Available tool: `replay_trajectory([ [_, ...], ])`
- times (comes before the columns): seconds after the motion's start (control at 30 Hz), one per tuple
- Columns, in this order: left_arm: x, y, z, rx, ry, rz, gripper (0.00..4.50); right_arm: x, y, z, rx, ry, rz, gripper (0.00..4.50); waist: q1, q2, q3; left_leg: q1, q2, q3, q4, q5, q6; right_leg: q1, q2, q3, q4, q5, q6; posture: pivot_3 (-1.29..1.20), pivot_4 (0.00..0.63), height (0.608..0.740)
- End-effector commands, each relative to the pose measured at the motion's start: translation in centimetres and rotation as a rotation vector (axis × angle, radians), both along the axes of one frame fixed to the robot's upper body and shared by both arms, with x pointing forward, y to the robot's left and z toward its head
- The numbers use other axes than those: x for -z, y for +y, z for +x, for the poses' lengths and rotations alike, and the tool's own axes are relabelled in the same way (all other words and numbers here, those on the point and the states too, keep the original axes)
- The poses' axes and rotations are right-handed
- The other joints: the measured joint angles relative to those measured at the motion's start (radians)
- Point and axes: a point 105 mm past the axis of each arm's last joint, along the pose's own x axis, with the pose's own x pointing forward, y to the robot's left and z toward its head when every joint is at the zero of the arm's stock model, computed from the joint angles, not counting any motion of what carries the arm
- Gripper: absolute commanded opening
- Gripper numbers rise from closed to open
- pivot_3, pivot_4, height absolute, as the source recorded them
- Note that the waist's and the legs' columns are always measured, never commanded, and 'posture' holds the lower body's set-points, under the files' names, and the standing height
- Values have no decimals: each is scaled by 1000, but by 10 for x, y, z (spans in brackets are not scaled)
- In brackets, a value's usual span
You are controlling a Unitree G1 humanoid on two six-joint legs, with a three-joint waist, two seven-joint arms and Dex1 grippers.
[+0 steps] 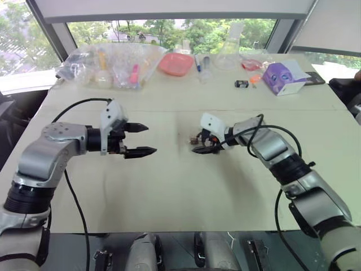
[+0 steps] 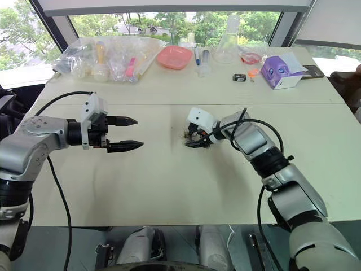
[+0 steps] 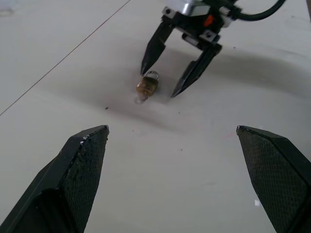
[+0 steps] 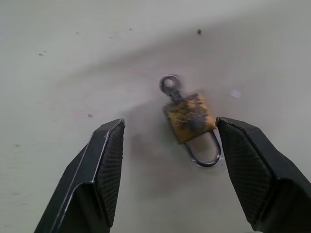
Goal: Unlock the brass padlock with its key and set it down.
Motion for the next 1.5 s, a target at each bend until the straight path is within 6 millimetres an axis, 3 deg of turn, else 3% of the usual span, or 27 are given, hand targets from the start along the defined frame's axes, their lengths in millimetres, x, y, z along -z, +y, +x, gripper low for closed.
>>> replay_trajectory([
  [0.03, -10, -3, -2, -3, -36, -22, 4374, -8, 7, 10, -38, -52, -14, 3092, -2, 0, 0, 0, 0, 0, 0, 0, 0, 0, 0, 0, 0, 0, 0, 0, 150, 733],
  [0.3, -9, -6, -1, -14, -39, -29, 4374, 7, 10, 11, -73, 28, -13, 3092, -10, 0, 0, 1, 0, 1, 0, 1, -1, 0, 0, 0, 1, 0, 0, 0, 150, 733],
  [0.4, -8, -7, 0, -18, -42, -28, 4427, 13, 10, 9, -84, 55, -22, 2301, -22, 0, 0, 1, 0, 0, 0, 1, -1, 0, 0, 0, 2, 0, 0, 0, 150, 733],
  [0.5, -8, -7, 1, -20, -41, -31, 4427, 16, 7, 8, -91, 63, -35, 917, -24, 0, 0, 1, 0, 0, 0, 1, -2, 0, 0, 0, 2, 0, 0, 0, 150, 733],
  [0.53, -8, -7, 1, -21, -41, -32, 4427, 16, 6, 8, -89, 61, -37, 683, -24, 0, 0, 1, 0, 0, 0, 1, -2, 0, 0, 0, 2, 0, 0, 0, 150, 733],
  [0.6, -8, -6, 5, -36, -30, -67, 4427, 11, 5, 9, -91, 15, -44, 683, -23, 1, 0, 2, 0, 0, 0, 1, -2, 0, 0, 0, 3, 0, 0, 0, 150, 733],
  [0.73, -10, -6, 23, -80, 17, -204, 4427, -38, 12, 11, -176, -394, -57, 683, -17, 1, 0, 1, 0, 0, 1, 1, -2, 1, -1, 0, 3, 0, 0, 0, 150, 733],
  [0.83, -11, -6, 34, -100, 35, -262, 4427, -61, 20, 2, -207, -536, -20, 683, -22, 1, 0, 0, 0, 0, 1, 1, -2, 0, -1, 0, 3, 0, 0, 0, 150, 733],
  [0.93, -18, -14, 50, -97, 73, -372, 4427, -97, 29, -18, -225, -733, 31, 683, -23, 1, 0, 0, 0, 0, 0, 2, -4, -1, 0, 0, 3, 0, 0, 0, 150, 733],
  [1.17, -34, -30, 63, -7, 108, -468, 4427, -119, 32, -31, -213, -891, 19, 683, -24, 1, 0, 1, 0, 0, 0, 2, -4, -1, 1, 0, 4, 0, 0, 0, 150, 733],
  [1.27, -35, -32, 65, 20, 105, -462, 3577, -123, 32, -32, -200, -909, 22, 686, -24, 1, 0, 1, 0, 0, 0, 2, -4, -1, 0, 0, 4, 0, 0, 0, 150, 733],
  [1.43, -39, -36, 63, 66, 111, -476, 1143, -124, 32, -34, -193, -916, 17, 686, -24, 1, 0, 1, 0, 0, 0, 2, -4, -1, 1, 0, 4, 0, 0, 0, 150, 733],
  [1.5, -38, -38, 64, 73, 110, -471, 1143, -124, 32, -35, -194, -916, 17, 686, -24, 1, 0, 1, 0, 0, 0, 2, -4, -1, 1, 0, 4, 0, 0, 0, 150, 733],
])
